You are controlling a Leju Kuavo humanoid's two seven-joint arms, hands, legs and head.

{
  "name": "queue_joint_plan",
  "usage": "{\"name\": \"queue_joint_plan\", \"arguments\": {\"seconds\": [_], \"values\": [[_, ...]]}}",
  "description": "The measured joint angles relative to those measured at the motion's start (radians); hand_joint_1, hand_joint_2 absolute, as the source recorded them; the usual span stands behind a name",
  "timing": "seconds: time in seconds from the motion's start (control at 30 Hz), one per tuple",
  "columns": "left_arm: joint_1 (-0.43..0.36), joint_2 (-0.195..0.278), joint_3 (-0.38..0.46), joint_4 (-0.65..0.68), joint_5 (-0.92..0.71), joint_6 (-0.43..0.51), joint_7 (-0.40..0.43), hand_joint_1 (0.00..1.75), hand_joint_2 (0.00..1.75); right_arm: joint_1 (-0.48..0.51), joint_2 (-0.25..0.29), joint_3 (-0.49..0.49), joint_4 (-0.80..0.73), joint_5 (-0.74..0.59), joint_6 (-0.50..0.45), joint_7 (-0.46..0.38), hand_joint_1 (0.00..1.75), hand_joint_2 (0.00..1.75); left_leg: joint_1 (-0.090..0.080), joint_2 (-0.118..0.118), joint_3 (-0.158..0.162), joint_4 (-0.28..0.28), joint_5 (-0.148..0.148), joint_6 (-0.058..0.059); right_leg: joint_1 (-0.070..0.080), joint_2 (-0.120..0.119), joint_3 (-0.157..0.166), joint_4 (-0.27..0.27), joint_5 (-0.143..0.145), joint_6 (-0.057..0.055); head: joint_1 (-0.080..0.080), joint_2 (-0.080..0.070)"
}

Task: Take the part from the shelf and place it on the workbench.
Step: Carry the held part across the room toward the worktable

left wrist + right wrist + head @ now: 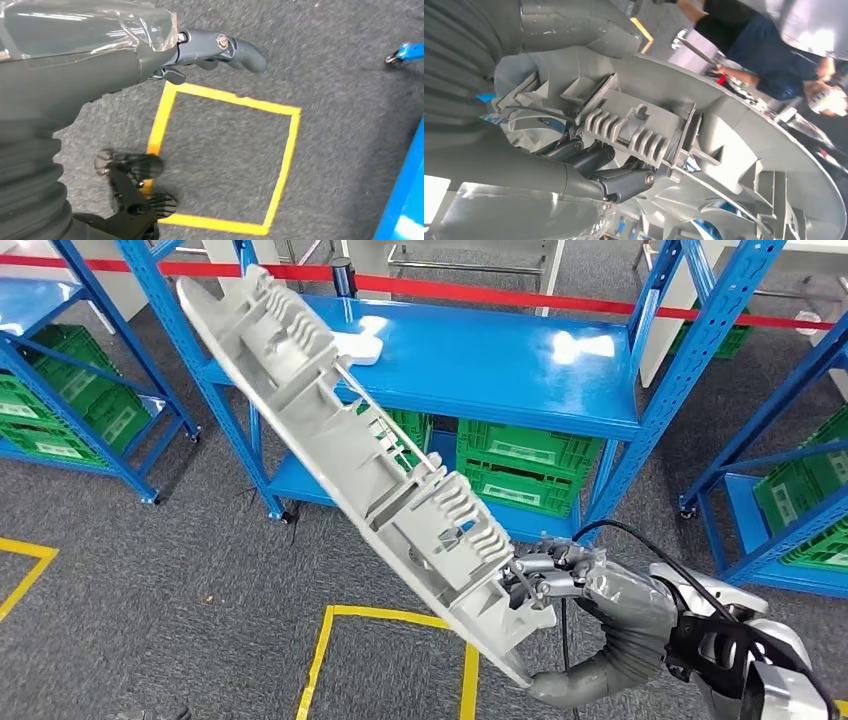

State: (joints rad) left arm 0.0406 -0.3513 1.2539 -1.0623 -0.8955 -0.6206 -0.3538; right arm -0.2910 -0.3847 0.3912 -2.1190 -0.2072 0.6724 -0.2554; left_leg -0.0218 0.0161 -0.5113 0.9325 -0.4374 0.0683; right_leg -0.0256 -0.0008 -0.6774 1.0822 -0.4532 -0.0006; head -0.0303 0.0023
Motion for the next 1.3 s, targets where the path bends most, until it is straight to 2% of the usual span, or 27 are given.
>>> {"name": "queue_joint_plan", "arguments": {"seconds": [0.07, 0.1, 0.13, 0.17, 0.2, 0.23, 0.27, 0.33, 0.4, 0.43, 0.5, 0.57, 0.6, 0.63, 0.67, 0.73, 0.8, 0.83, 0.9, 0.93, 1.0, 1.07, 1.1, 1.13, 1.17, 1.23, 1.3], "values": [[-0.001, -0.004, 0.001, 0.002, -0.007, 0.000, -0.002, 0.00, 1.75, -0.005, -0.002, 0.006, 0.000, 0.009, 0.000, -0.003, 1.73, 1.75, 0.001, 0.007, -0.031, -0.002, 0.029, 0.001, -0.002, 0.001, -0.030, 0.118, -0.078, -0.003, 0.001, 0.000], [-0.001, -0.006, 0.001, 0.004, -0.008, 0.000, -0.002, 0.00, 1.75, -0.004, -0.004, 0.008, 0.000, 0.009, 0.001, -0.007, 1.73, 1.75, 0.001, 0.011, -0.048, 0.000, 0.041, -0.004, -0.005, 0.001, -0.035, 0.166, -0.093, 0.006, 0.002, 0.000], [-0.001, -0.007, 0.001, 0.006, -0.008, 0.001, -0.003, 0.00, 1.75, -0.002, -0.006, 0.010, 0.001, 0.008, 0.002, -0.014, 1.73, 1.75, 0.003, 0.016, -0.067, 0.004, 0.052, -0.007, -0.008, 0.000, -0.026, 0.187, -0.087, 0.019, 0.001, 0.000], [-0.001, -0.007, 0.002, 0.008, -0.007, 0.002, -0.003, 0.00, 1.75, -0.001, -0.010, 0.011, 0.002, 0.006, 0.004, -0.024, 1.73, 1.75, 0.006, 0.023, -0.088, 0.012, 0.061, -0.012, -0.012, -0.002, -0.002, 0.176, -0.067, 0.036, 0.001, 0.000], [-0.001, -0.007, 0.003, 0.010, -0.006, 0.004, -0.004, 0.00, 1.75, -0.001, -0.014, 0.011, 0.003, 0.005, 0.006, -0.036, 1.73, 1.75, 0.009, 0.030, -0.109, 0.025, 0.068, -0.018, -0.016, -0.011, 0.039, 0.132, -0.047, 0.052, 0.001, 0.000], [-0.001, -0.006, 0.005, 0.012, -0.005, 0.007, -0.004, 0.00, 1.75, -0.001, -0.017, 0.011, 0.005, 0.004, 0.009, -0.048, 1.73, 1.75, 0.010, 0.038, -0.132, 0.043, 0.072, -0.024, -0.015, -0.029, 0.088, 0.069, -0.047, 0.063, 0.002, 0.000], [-0.001, -0.006, 0.007, 0.013, -0.004, 0.009, -0.005, 0.00, 1.75, -0.001, -0.020, 0.012, 0.007, 0.003, 0.012, -0.058, 1.73, 1.75, 0.011, 0.046, -0.150, 0.062, 0.074, -0.030, -0.012, -0.045, 0.126, 0.014, -0.055, 0.062, 0.002, 0.000], [0.000, -0.006, 0.011, 0.015, -0.001, 0.014, -0.007, 0.00, 1.75, -0.002, -0.024, 0.014, 0.011, 0.005, 0.016, -0.071, 1.73, 1.75, 0.010, 0.061, -0.171, 0.090, 0.076, -0.038, -0.003, -0.061, 0.154, -0.043, -0.086, 0.044, -0.001, 0.000], [0.000, -0.005, 0.013, 0.015, 0.005, 0.015, -0.008, 0.00, 1.75, -0.002, -0.029, 0.018, 0.015, 0.007, 0.017, -0.078, 1.73, 1.75, 0.015, 0.071, -0.174, 0.099, 0.080, -0.047, -0.002, -0.045, 0.139, -0.043, -0.079, 0.018, -0.004, 0.000], [0.001, -0.005, 0.013, 0.015, 0.007, 0.015, -0.008, 0.00, 1.75, -0.003, -0.030, 0.021, 0.016, 0.009, 0.017, -0.081, 1.73, 1.75, 0.019, 0.062, -0.177, 0.106, 0.066, -0.054, -0.002, -0.038, 0.131, -0.042, -0.069, 0.007, -0.004, 0.000], [0.003, -0.005, 0.014, 0.015, 0.008, 0.015, -0.008, 0.00, 1.75, -0.006, -0.032, 0.025, 0.018, 0.011, 0.017, -0.083, 1.73, 1.75, 0.026, 0.024, -0.194, 0.172, -0.020, -0.068, -0.004, -0.024, 0.110, -0.043, -0.044, -0.009, -0.005, 0.000], [0.003, -0.005, 0.015, 0.015, 0.009, 0.015, -0.008, 0.00, 1.75, -0.008, -0.032, 0.028, 0.020, 0.012, 0.017, -0.083, 1.73, 1.75, 0.029, -0.004, -0.217, 0.295, -0.127, -0.076, -0.003, -0.007, 0.082, -0.042, -0.017, -0.014, -0.005, 0.000], [0.003, -0.005, 0.015, 0.015, 0.011, 0.016, -0.008, 0.00, 1.75, -0.008, -0.032, 0.030, 0.021, 0.014, 0.017, -0.083, 1.73, 1.75, 0.029, -0.006, -0.221, 0.349, -0.153, -0.076, -0.002, 0.000, 0.066, -0.041, -0.003, -0.014, -0.006, 0.000], [0.003, -0.005, 0.016, 0.015, 0.013, 0.017, -0.008, 0.00, 1.75, -0.008, -0.033, 0.031, 0.022, 0.016, 0.017, -0.082, 1.73, 1.75, 0.029, -0.007, -0.212, 0.376, -0.157, -0.074, 0.000, 0.007, 0.050, -0.041, 0.010, -0.013, -0.005, 0.000], [0.003, -0.005, 0.016, 0.015, 0.015, 0.019, -0.007, 0.00, 1.75, -0.008, -0.033, 0.033, 0.023, 0.019, 0.016, -0.081, 1.73, 1.75, 0.028, -0.008, -0.185, 0.369, -0.143, -0.069, 0.003, 0.013, 0.034, -0.041, 0.023, -0.013, -0.006, 0.000], [0.001, -0.005, 0.015, 0.015, 0.023, 0.020, -0.006, 0.00, 1.75, -0.010, -0.033, 0.035, 0.024, 0.022, 0.016, -0.078, 1.73, 1.75, 0.024, -0.016, -0.082, 0.255, -0.109, -0.048, 0.006, 0.024, 0.008, -0.041, 0.048, -0.010, -0.005, 0.000], [0.001, -0.002, 0.014, 0.013, 0.029, 0.021, -0.005, 0.00, 1.75, -0.017, -0.031, 0.035, 0.024, 0.024, 0.016, -0.073, 1.73, 1.75, 0.016, -0.022, 0.012, 0.123, -0.115, -0.031, 0.005, 0.028, -0.002, -0.047, 0.070, -0.001, -0.004, 0.000], [0.002, -0.001, 0.014, 0.012, 0.031, 0.021, -0.005, 0.00, 1.75, -0.022, -0.030, 0.036, 0.024, 0.025, 0.015, -0.069, 1.73, 1.75, 0.011, -0.022, 0.031, 0.088, -0.121, -0.027, 0.001, 0.028, -0.003, -0.052, 0.081, 0.006, -0.005, 0.000], [0.003, 0.001, 0.013, 0.010, 0.033, 0.021, -0.005, 0.00, 1.75, -0.030, -0.025, 0.037, 0.024, 0.026, 0.014, -0.060, 1.73, 1.75, 0.004, -0.018, 0.027, 0.063, -0.097, -0.019, -0.004, 0.027, 0.000, -0.069, 0.104, 0.020, -0.006, 0.000], [0.003, 0.001, 0.013, 0.009, 0.034, 0.022, -0.005, 0.00, 1.75, -0.033, -0.024, 0.037, 0.024, 0.026, 0.014, -0.058, 1.73, 1.75, 0.003, -0.015, 0.021, 0.049, -0.078, -0.013, -0.004, 0.025, -0.004, -0.071, 0.104, 0.021, -0.007, 0.000], [0.004, -0.001, 0.012, 0.008, 0.034, 0.023, -0.005, 0.00, 1.75, -0.038, -0.023, 0.036, 0.023, 0.023, 0.013, -0.056, 1.73, 1.75, 0.007, -0.008, 0.005, 0.024, -0.033, -0.001, 0.000, 0.018, -0.025, -0.029, 0.048, 0.009, -0.005, 0.000], [0.005, -0.004, 0.011, 0.009, 0.034, 0.024, -0.006, 0.00, 1.75, -0.041, -0.023, 0.035, 0.024, 0.021, 0.013, -0.055, 1.73, 1.75, 0.007, -0.003, -0.027, 0.020, 0.003, 0.001, 0.000, 0.014, -0.053, 0.089, -0.052, -0.001, -0.003, 0.000], [0.006, -0.005, 0.010, 0.009, 0.034, 0.024, -0.006, 0.00, 1.75, -0.040, -0.023, 0.035, 0.025, 0.020, 0.012, -0.055, 1.73, 1.75, 0.007, -0.001, -0.047, 0.021, 0.018, -0.001, 0.000, 0.013, -0.061, 0.152, -0.081, 0.004, -0.003, 0.000], [0.006, -0.006, 0.010, 0.009, 0.034, 0.024, -0.006, 0.00, 1.75, -0.040, -0.023, 0.035, 0.025, 0.020, 0.012, -0.056, 1.73, 1.75, 0.007, 0.002, -0.067, 0.022, 0.033, -0.003, -0.002, 0.013, -0.058, 0.199, -0.088, 0.014, -0.002, 0.000], [0.007, -0.007, 0.009, 0.010, 0.034, 0.024, -0.006, 0.00, 1.75, -0.039, -0.023, 0.035, 0.025, 0.020, 0.012, -0.058, 1.73, 1.75, 0.007, 0.004, -0.087, 0.024, 0.048, -0.006, -0.003, 0.012, -0.041, 0.216, -0.075, 0.028, -0.002, 0.000], [0.007, -0.007, 0.009, 0.010, 0.034, 0.026, -0.006, 0.00, 1.75, -0.039, -0.023, 0.034, 0.026, 0.020, 0.010, -0.067, 1.73, 1.75, 0.010, 0.007, -0.128, 0.037, 0.072, -0.016, -0.009, 0.006, 0.046, 0.141, -0.040, 0.050, -0.002, 0.000], [0.008, -0.006, 0.008, 0.010, 0.035, 0.027, -0.006, 0.00, 1.75, -0.037, -0.023, 0.032, 0.027, 0.019, 0.008, -0.080, 1.73, 1.75, 0.009, 0.008, -0.164, 0.062, 0.088, -0.028, -0.007, -0.002, 0.156, -0.005, -0.065, 0.047, -0.002, 0.000]]}}
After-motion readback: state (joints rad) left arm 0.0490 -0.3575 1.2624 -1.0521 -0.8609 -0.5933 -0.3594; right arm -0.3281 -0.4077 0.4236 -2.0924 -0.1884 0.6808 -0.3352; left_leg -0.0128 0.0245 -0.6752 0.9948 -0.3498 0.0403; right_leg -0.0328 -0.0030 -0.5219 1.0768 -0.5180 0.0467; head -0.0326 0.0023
